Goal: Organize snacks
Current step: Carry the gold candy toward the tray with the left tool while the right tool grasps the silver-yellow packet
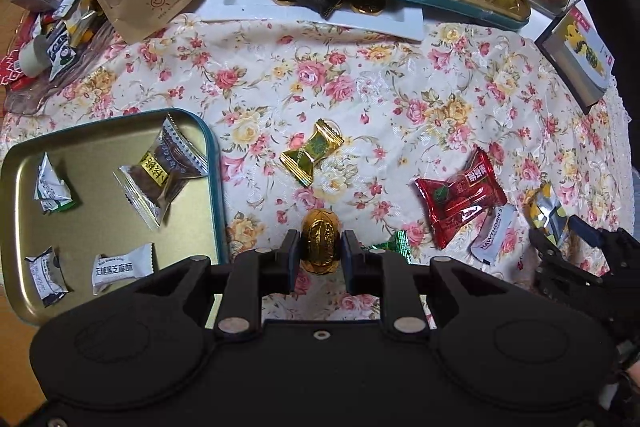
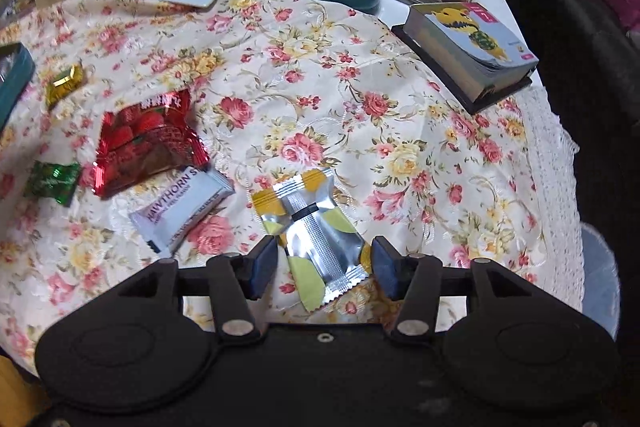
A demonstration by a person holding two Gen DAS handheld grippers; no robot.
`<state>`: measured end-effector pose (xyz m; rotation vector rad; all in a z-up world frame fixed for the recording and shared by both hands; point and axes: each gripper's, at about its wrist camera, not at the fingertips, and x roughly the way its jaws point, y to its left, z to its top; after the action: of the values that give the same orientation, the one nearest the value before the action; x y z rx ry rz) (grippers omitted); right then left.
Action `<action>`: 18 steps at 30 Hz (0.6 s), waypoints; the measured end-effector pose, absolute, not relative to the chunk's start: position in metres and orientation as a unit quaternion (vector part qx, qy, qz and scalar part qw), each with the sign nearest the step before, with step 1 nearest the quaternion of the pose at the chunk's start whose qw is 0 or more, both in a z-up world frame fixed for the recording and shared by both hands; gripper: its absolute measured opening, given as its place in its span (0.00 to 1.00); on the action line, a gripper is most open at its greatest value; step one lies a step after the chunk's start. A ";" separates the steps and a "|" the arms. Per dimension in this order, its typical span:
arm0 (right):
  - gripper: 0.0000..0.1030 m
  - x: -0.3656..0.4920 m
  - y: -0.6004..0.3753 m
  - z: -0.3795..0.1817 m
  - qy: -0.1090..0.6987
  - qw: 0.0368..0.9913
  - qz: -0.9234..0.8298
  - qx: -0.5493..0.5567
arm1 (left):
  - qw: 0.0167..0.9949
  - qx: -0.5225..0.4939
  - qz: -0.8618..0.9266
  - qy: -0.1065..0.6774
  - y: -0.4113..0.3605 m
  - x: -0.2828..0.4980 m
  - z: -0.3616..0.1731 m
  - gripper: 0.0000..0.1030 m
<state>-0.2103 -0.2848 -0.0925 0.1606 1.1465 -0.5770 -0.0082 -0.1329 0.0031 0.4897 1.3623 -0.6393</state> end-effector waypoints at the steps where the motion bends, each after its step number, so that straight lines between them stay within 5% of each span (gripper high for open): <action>1: 0.57 -0.209 -0.285 -0.094 0.529 0.801 -0.271 0.070 | 0.705 0.220 -0.288 0.609 -0.131 -0.008 0.007 0.28; 12: 0.57 -0.194 -0.311 -0.099 0.505 0.786 -0.309 0.178 | 0.722 0.192 -0.275 0.605 -0.098 0.014 0.027 0.28; 15: 0.43 -0.192 -0.317 -0.097 0.504 0.771 -0.327 0.211 | 0.731 0.184 -0.261 0.604 -0.084 0.023 0.032 0.28; 18: 0.41 -0.189 -0.321 -0.095 0.505 0.752 -0.349 0.241 | 0.739 0.175 -0.248 0.601 -0.069 0.032 0.037 0.28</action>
<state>-0.1889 -0.3211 -0.0952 0.5259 1.1028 -0.7631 0.0320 -0.0693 0.0373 0.3849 1.3184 -0.5442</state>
